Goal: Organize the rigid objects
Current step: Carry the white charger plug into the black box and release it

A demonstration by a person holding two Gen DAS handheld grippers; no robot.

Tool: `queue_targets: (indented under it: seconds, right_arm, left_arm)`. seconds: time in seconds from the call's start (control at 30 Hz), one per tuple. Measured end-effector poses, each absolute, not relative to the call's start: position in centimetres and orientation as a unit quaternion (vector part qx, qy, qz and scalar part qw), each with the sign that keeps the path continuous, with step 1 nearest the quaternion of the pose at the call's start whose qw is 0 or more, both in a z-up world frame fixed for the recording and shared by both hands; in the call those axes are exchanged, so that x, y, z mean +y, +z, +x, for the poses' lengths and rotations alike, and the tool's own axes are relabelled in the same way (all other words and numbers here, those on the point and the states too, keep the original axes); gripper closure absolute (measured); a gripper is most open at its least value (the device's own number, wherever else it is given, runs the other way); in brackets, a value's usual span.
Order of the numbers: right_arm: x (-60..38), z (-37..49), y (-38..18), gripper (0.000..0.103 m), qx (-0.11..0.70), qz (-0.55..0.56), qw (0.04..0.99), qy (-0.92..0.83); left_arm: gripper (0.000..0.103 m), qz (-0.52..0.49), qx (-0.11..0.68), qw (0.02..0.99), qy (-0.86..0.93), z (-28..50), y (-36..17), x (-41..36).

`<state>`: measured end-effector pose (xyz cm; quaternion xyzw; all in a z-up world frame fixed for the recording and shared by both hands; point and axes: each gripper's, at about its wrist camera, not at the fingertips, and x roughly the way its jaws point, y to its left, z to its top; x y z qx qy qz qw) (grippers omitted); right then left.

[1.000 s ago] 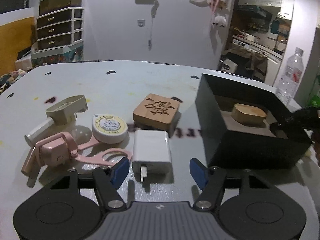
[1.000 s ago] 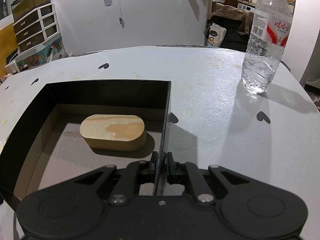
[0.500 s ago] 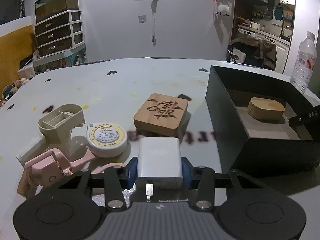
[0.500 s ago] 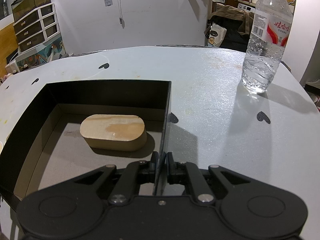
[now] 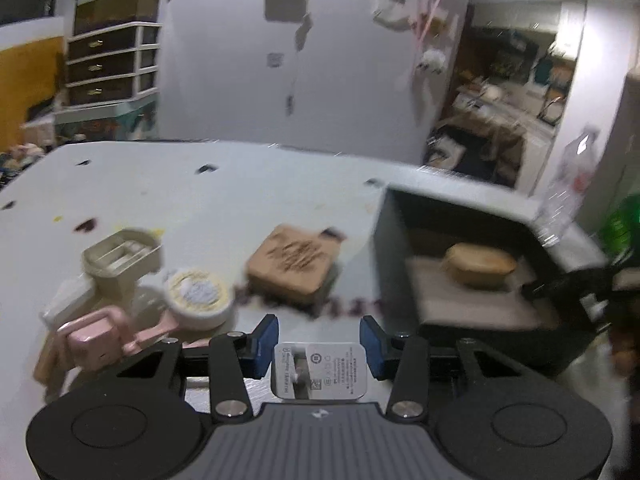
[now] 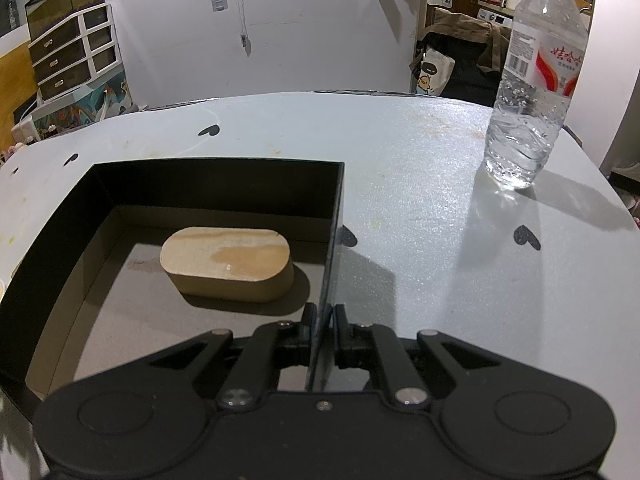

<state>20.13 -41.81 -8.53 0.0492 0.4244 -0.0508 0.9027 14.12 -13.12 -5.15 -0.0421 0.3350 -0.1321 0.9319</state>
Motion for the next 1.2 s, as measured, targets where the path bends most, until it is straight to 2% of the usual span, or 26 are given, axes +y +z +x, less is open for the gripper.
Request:
queue_targets:
  seconds: [0.1, 0.37, 0.4, 0.43, 0.47, 0.7, 1.2]
  right_arm:
    - [-41.8, 20.1, -8.5, 0.095, 0.424, 0.049, 0.903, -0.051]
    - [-41.8, 20.1, -8.5, 0.095, 0.424, 0.048, 0.903, -0.051]
    - [-41.8, 20.1, -8.5, 0.095, 0.424, 0.048, 0.903, -0.051]
    - [-41.8, 20.1, -8.5, 0.095, 0.424, 0.048, 0.903, -0.051]
    - [-41.8, 20.1, -8.5, 0.095, 0.424, 0.048, 0.903, -0.051]
    - [-41.9, 20.1, -8.5, 0.095, 0.424, 0.049, 0.903, -0.05]
    - [-41.9, 20.1, -8.6, 0.095, 0.424, 0.05, 0.903, -0.05]
  left_arm:
    - [0.057, -0.065, 0.33, 0.926, -0.169, 14.6, -3.2, -14.1]
    - [0.058, -0.009, 0.321, 0.923, -0.211, 17.3, -0.7, -20.7]
    - [0.068, -0.005, 0.318, 0.924, -0.212, 17.6, -0.4, -21.3]
    - [0.088, 0.002, 0.313, 0.926, -0.21, 18.0, -0.1, -21.9]
    - [0.101, 0.005, 0.313, 0.926, -0.211, 18.4, 0.2, -22.3]
    - [0.102, 0.017, 0.312, 0.929, -0.197, 20.8, 0.8, -24.1]
    - [0.1, 0.079, 0.387, 0.891, -0.223, 20.1, -2.4, -25.1]
